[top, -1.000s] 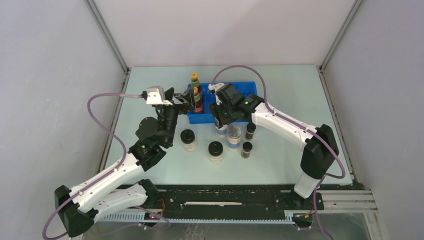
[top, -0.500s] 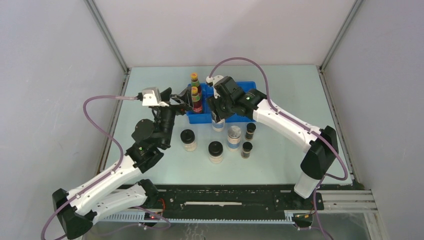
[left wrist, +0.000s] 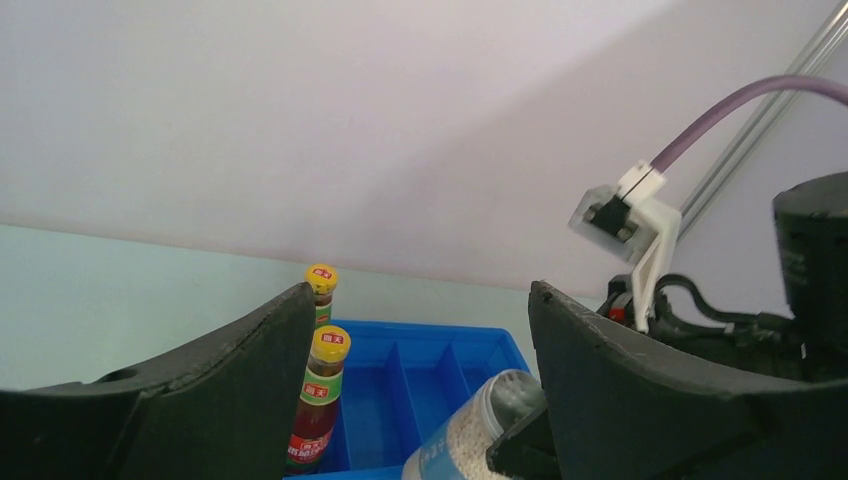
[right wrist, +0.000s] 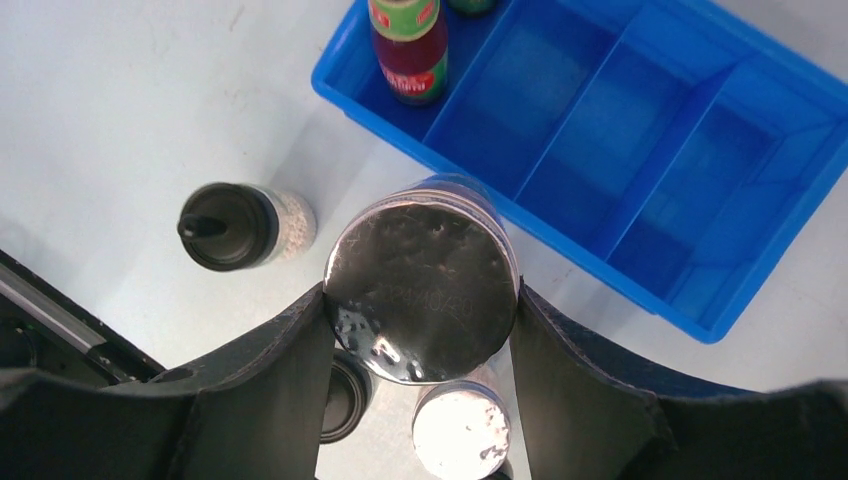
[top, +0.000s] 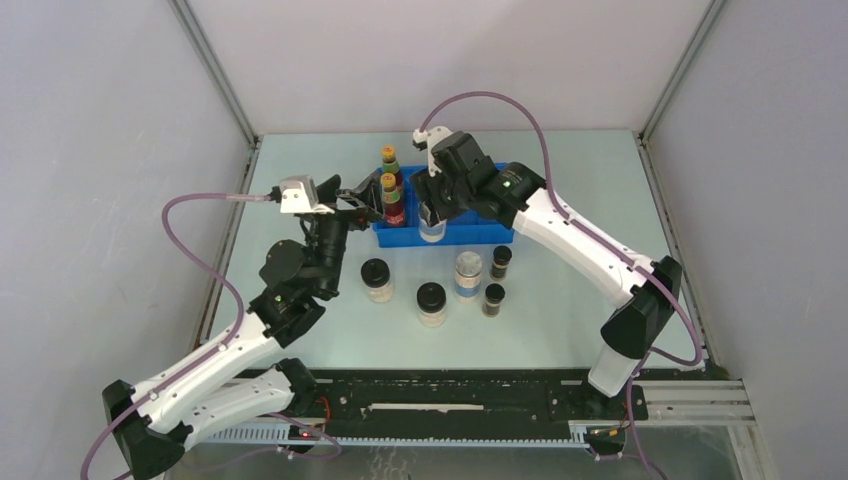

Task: Organize the condiment bottles
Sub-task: Pick up the bottle from the center of the board.

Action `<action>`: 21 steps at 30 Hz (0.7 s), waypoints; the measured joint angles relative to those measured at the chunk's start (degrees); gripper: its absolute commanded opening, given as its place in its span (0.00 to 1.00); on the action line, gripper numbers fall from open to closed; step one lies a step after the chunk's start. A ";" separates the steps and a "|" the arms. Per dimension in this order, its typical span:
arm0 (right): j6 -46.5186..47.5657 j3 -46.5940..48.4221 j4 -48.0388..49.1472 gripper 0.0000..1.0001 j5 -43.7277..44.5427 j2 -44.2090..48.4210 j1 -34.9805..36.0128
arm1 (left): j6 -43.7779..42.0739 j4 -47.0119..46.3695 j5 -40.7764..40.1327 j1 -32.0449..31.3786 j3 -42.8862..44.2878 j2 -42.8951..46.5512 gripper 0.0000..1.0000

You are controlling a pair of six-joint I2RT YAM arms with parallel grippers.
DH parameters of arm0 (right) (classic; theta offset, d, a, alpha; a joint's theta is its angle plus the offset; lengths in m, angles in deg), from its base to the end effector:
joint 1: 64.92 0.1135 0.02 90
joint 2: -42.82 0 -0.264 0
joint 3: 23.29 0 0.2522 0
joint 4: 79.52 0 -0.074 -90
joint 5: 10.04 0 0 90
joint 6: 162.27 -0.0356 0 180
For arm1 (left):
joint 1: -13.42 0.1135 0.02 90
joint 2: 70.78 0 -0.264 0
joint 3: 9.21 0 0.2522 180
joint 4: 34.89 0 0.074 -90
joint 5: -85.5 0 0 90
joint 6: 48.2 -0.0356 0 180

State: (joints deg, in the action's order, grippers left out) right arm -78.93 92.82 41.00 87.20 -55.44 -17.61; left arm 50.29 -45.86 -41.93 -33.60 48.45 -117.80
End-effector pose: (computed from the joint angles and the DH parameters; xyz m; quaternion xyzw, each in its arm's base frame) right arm 0.2607 0.2760 0.3794 -0.2920 0.8627 0.1342 0.3905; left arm 0.1406 -0.1191 0.3909 -0.0749 0.5901 -0.2052 0.7772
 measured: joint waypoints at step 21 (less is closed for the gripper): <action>1.64 12.70 -0.33 0.00 -0.24 -9.84 -5.09 | -0.02 0.09 -0.70 0.00 -1.81 3.08 0.83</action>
State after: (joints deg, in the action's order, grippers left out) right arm -77.29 105.52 40.67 86.96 -65.28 -22.70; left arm 50.26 -45.78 -42.63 -33.60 46.63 -114.72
